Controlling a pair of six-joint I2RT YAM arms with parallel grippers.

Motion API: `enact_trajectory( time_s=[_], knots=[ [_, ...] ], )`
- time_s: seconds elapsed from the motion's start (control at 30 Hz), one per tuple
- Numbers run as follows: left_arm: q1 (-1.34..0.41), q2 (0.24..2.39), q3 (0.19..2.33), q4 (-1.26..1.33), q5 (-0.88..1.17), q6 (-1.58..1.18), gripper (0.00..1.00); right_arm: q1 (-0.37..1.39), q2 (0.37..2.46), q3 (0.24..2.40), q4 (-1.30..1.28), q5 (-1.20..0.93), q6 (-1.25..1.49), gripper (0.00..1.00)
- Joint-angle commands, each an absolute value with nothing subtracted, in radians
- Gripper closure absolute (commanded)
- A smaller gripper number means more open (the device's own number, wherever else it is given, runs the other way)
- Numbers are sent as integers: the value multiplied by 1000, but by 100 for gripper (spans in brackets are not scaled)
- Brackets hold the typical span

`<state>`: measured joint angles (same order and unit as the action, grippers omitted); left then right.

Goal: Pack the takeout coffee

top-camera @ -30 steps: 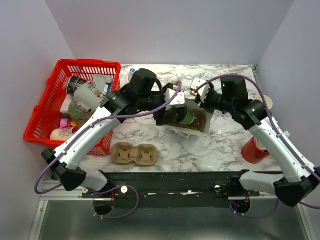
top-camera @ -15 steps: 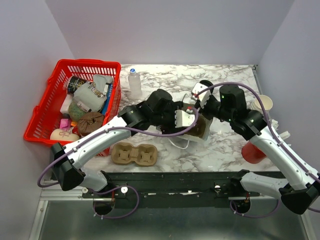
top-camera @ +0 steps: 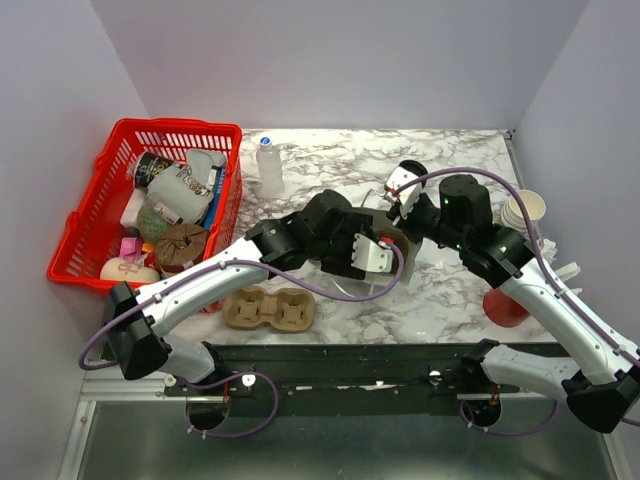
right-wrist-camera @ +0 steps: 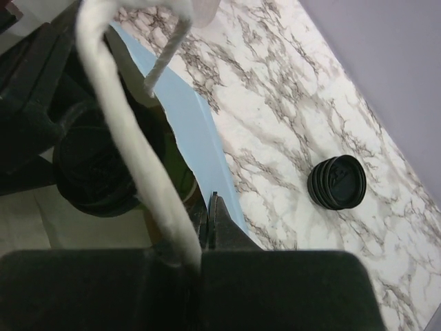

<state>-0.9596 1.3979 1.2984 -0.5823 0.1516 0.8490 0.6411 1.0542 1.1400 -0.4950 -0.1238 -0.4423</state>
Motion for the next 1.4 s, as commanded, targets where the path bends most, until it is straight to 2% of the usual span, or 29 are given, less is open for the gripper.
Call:
enact_trajectory(
  time_s=[0.0, 0.23, 0.47, 0.97, 1.37],
  knots=[
    [-974, 1414, 1290, -566, 38, 978, 100, 667, 1060, 1161, -468, -103, -394, 99],
    [-994, 1440, 1334, -652, -11, 1086, 100, 683, 1107, 1201, -456, -58, -333, 100],
    [-1000, 1514, 1448, -856, 25, 1054, 100, 690, 1129, 1216, -384, -26, -320, 99],
    [-1022, 1528, 1384, -735, -233, 894, 100, 767, 1098, 1218, -423, -9, -362, 99],
    [-999, 1502, 1336, -784, -232, 813, 100, 775, 1097, 1195, -417, -40, -362, 99]
  ],
)
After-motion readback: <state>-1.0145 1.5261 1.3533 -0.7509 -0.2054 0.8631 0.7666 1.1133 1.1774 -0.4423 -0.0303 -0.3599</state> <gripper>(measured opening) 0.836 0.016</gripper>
